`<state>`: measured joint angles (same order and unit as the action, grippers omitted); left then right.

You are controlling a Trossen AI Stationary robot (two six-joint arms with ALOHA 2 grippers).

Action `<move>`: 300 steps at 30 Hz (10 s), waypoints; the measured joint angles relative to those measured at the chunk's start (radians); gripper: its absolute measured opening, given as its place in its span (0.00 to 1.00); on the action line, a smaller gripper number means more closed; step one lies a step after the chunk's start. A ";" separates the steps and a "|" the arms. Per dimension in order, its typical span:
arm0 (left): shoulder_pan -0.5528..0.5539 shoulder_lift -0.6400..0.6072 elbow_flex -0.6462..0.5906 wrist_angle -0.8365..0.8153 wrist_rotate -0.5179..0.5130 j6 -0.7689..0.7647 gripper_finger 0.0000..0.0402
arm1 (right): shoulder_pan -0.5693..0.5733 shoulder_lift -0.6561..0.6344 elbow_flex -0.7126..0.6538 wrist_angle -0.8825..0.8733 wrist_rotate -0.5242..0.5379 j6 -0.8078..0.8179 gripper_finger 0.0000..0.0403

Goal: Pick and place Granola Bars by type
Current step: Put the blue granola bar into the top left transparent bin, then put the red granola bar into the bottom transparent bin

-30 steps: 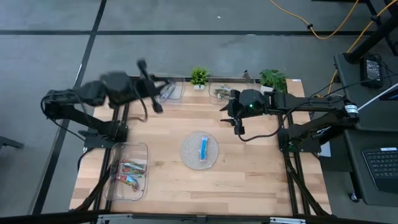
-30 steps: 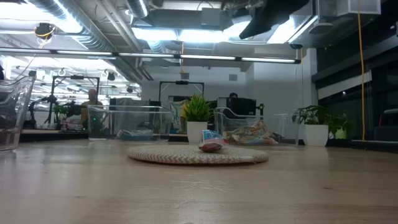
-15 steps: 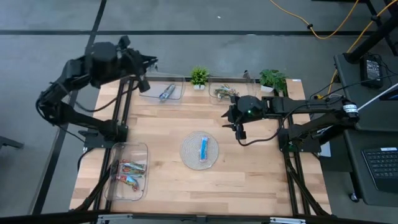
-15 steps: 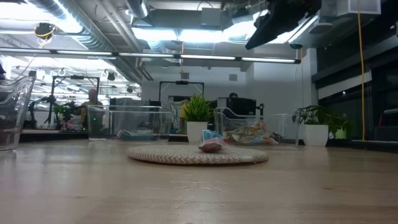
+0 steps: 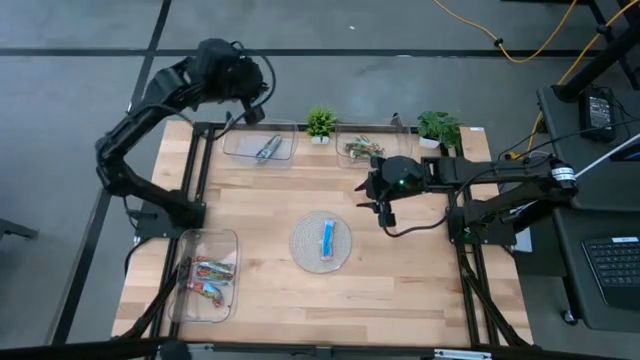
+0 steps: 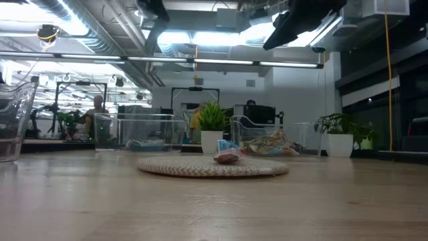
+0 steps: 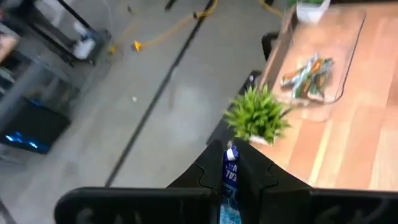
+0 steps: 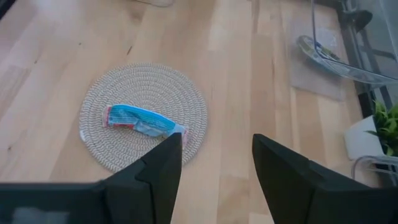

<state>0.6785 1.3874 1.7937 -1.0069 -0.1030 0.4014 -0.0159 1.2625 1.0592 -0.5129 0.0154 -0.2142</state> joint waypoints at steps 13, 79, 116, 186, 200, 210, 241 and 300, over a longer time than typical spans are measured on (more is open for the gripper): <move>0.148 0.052 -0.175 0.046 0.134 0.035 0.03 | 0.007 0.000 0.000 -0.001 0.000 -0.006 0.49; 0.305 0.243 -0.822 0.488 0.200 0.077 0.06 | 0.003 0.002 -0.141 0.151 0.000 -0.030 0.49; -0.252 -0.287 -0.560 0.138 0.242 -0.145 0.46 | 0.058 0.308 -0.108 0.159 -0.057 -0.240 0.49; -0.496 -0.308 -0.604 0.162 0.068 -0.260 0.46 | 0.007 0.435 0.400 -0.152 -0.087 -0.219 0.13; -0.547 -0.280 -0.903 0.871 0.070 0.018 0.46 | -0.141 0.161 0.191 0.182 -0.173 -0.101 0.13; -0.576 -0.182 -0.904 0.996 0.028 0.100 0.53 | -0.208 0.146 0.146 0.209 -0.244 -0.106 0.13; -0.712 -0.161 -0.903 1.221 -0.034 0.141 0.65 | -0.230 0.150 0.146 0.227 -0.282 -0.130 0.13; -0.661 -0.091 -0.902 1.213 -0.085 0.213 0.00 | -0.225 0.107 0.146 0.134 -0.405 -0.169 0.18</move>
<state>0.0170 1.2961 0.8913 0.2061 -0.1882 0.6144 -0.2411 1.3691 1.2053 -0.3791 -0.3896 -0.3829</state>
